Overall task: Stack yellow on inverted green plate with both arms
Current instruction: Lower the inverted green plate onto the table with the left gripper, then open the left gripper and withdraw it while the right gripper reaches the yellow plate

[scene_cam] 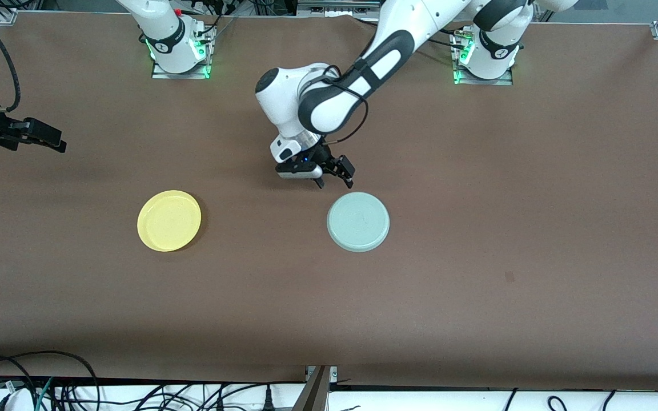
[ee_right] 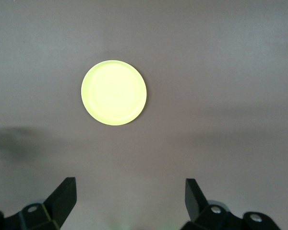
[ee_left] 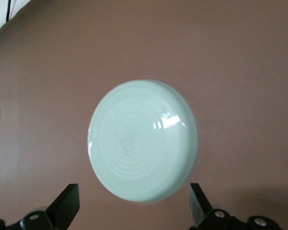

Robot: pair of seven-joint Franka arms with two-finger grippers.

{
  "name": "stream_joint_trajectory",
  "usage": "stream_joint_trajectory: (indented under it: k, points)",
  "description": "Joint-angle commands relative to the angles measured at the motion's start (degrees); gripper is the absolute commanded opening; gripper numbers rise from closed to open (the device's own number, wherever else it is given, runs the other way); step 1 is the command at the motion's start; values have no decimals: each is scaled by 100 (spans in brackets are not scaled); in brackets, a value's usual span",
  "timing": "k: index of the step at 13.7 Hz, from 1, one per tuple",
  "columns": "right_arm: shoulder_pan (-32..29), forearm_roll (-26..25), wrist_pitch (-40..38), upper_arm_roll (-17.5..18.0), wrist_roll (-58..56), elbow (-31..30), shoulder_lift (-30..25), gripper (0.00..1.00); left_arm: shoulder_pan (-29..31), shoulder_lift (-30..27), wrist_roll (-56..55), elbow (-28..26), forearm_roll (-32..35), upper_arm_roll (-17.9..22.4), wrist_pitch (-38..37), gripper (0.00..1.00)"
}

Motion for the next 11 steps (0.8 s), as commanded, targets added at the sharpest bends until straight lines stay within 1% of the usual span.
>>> stream_joint_trajectory:
  k: [1, 3, 4, 6, 7, 9, 11]
  points:
    - [-26, 83, -65, -8, 79, 35, 9, 100, 615, -556, 344, -62, -798, -32, 186, 100]
    - [-17, 65, -56, 1, 71, 35, 9, 100, 1037, -960, 1194, -115, -1545, 108, 231, 100]
    - [-9, 30, -39, 1, 71, 26, 9, 100, 1221, -1118, 1572, -124, -1774, 196, 231, 100]
    - [-9, 30, 23, 1, 71, 35, 70, 100, 1643, -1330, 1892, -141, -2266, 258, 231, 100]
    - [-9, 12, 14, 1, 44, 26, 140, 100, 1871, -1444, 1997, -141, -2643, 328, 231, 100]
    - [27, -14, 127, 10, 44, 18, 438, 100, 2241, -1699, 2444, -159, -3347, 643, 231, 100]
    - [18, -5, 662, 10, -8, -78, 737, 100, 2584, -1928, 2919, -264, -3744, 829, 223, 100]
